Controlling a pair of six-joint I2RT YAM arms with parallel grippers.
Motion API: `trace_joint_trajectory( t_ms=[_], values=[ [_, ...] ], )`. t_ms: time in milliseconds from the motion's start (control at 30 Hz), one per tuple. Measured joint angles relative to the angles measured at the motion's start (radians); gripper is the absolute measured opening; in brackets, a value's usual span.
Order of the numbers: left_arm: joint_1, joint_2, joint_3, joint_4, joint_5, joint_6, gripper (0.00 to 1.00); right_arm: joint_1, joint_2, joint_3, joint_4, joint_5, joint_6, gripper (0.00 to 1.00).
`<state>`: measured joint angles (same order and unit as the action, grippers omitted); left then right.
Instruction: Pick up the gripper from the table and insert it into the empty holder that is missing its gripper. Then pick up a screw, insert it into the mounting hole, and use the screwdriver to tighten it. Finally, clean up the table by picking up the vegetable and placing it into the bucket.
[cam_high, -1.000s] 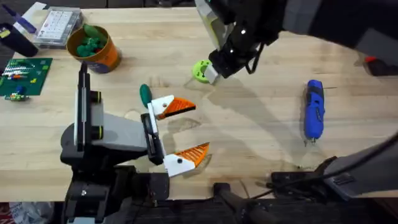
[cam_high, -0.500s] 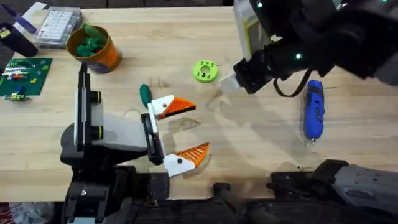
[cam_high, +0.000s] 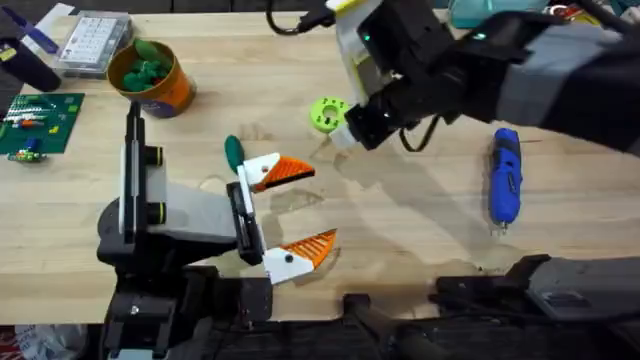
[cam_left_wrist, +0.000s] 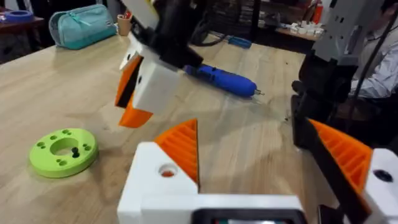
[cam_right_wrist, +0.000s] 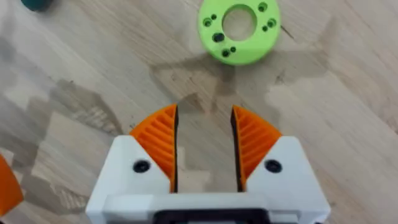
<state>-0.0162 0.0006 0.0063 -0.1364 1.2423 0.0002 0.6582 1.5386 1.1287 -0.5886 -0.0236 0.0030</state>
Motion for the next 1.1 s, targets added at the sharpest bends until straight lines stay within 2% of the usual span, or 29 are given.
trace_joint_trajectory(
  t_ms=[267, 467, 1100],
  values=[
    [0.0, 0.0, 0.0, 0.0, 0.0, 0.0, 0.992, 0.0, 0.131, 0.09, 0.054, -0.008, -0.026, 0.448],
    [0.0, 0.0, 0.0, 0.0, 0.0, 0.0, 0.992, 0.0, 0.207, 0.102, 0.133, -0.008, -0.042, 0.448],
    [0.0, 0.0, 0.0, 0.0, 0.0, 0.0, 0.992, 0.0, 0.291, 0.103, 0.22, -0.008, -0.076, 0.448]
  ],
)
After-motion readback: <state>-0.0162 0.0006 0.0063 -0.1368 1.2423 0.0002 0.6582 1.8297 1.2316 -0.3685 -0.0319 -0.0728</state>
